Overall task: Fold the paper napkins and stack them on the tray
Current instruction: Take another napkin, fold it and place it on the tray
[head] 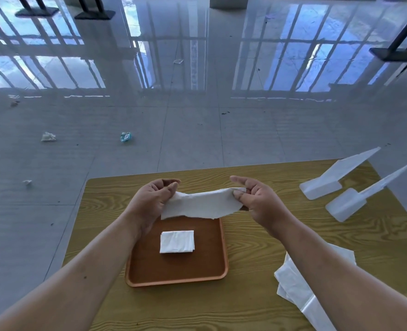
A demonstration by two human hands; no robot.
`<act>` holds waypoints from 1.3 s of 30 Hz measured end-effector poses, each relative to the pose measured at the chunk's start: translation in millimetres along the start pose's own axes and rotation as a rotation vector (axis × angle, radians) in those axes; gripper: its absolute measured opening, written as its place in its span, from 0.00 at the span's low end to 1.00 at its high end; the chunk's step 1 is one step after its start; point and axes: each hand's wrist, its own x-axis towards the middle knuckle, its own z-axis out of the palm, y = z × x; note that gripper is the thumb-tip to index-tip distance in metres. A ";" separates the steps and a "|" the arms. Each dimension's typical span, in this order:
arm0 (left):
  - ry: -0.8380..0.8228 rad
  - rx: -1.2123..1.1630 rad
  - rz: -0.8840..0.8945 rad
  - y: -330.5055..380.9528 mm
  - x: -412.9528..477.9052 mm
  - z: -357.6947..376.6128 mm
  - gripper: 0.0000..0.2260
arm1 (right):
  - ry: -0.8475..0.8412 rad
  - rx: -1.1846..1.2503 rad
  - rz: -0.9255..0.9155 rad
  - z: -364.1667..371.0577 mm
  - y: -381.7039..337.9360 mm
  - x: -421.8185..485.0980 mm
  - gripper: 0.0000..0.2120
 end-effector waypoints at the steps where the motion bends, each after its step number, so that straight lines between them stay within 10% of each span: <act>1: -0.001 0.010 0.006 1.1 0.3 0.5 0.05 | -0.006 -0.001 -0.010 -0.7 -0.6 0.2 0.17; 11: -0.009 0.255 0.163 6.9 3.6 -2.1 0.13 | 0.053 -0.257 -0.056 -13.2 3.0 11.2 0.24; 25: 0.228 0.872 0.488 28.1 15.0 -3.7 0.02 | -0.006 -0.756 -0.122 -5.7 -8.7 3.6 0.04; 33: 0.404 0.821 0.178 10.3 -0.7 5.1 0.30 | -0.170 0.654 0.245 26.5 -11.0 -4.1 0.07; 39: -0.217 0.170 -0.520 -13.7 -23.1 11.8 0.49 | -0.185 0.846 0.251 43.4 -6.5 -8.7 0.05</act>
